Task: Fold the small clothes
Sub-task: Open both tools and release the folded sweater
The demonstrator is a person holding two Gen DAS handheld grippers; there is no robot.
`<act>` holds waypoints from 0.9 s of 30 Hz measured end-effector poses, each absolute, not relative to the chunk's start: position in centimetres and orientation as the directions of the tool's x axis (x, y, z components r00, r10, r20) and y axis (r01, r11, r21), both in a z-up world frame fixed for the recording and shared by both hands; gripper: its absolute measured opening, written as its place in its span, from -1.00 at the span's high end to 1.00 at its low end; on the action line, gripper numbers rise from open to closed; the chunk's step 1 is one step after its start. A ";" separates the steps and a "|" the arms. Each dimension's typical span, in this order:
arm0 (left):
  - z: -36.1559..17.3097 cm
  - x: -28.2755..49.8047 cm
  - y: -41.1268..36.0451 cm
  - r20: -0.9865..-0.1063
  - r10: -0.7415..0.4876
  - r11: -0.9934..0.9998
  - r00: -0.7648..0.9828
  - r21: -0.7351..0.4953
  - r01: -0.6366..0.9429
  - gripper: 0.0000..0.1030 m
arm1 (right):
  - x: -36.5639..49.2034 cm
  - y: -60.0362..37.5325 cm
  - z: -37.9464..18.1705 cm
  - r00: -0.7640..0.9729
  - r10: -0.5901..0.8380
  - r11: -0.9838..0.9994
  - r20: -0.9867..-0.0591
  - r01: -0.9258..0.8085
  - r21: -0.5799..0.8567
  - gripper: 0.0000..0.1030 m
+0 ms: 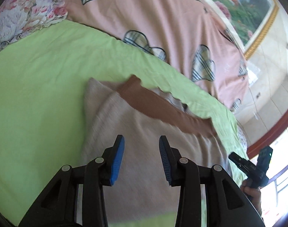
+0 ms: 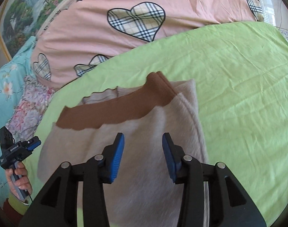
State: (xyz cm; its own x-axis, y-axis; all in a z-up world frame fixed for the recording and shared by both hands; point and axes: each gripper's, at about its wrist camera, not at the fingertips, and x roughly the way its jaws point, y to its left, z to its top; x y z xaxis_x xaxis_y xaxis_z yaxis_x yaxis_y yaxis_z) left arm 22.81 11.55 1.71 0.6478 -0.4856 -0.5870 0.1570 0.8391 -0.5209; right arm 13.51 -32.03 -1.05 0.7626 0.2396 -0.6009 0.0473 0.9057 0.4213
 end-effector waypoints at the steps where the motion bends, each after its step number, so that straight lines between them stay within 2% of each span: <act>1: 1.7 21.9 11.0 -0.586 -0.496 0.836 0.640 -0.521 0.171 0.23 | 12.9 -31.7 -1.0 0.762 0.251 0.900 -0.597 0.042 0.433 0.16; 5: 0.9 18.5 9.6 -0.577 -0.554 0.800 0.600 -0.569 0.191 0.23 | 10.2 -30.5 -1.6 0.757 0.280 0.884 -0.590 0.038 0.467 0.15; 16: -2.2 14.0 9.1 -0.602 -0.578 0.775 0.551 -0.617 0.138 0.15 | 5.5 -28.5 -3.8 0.744 0.332 0.831 -0.580 0.060 0.553 0.14; 21: -3.3 12.8 9.6 -0.581 -0.600 0.733 0.550 -0.675 0.086 -0.02 | 4.8 -27.3 -3.4 0.737 0.357 0.833 -0.574 0.028 0.553 0.09; 23: -3.9 12.5 9.7 -0.579 -0.599 0.715 0.552 -0.698 0.044 -0.22 | 4.6 -26.9 -3.3 0.739 0.360 0.834 -0.569 0.018 0.551 0.05; 27: -5.2 12.8 9.5 -0.597 -0.584 0.706 0.550 -0.708 -0.018 -0.27 | 4.7 -26.2 -3.0 0.734 0.375 0.831 -0.567 0.005 0.556 0.04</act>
State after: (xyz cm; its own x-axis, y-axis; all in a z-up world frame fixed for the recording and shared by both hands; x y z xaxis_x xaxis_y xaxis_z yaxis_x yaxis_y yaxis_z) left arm 12.76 9.53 -5.19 0.5498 -0.5841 -0.5971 -0.0182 0.7063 -0.7076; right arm 4.72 -26.24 -2.96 0.7337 0.3747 -0.5668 0.0055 0.8309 0.5564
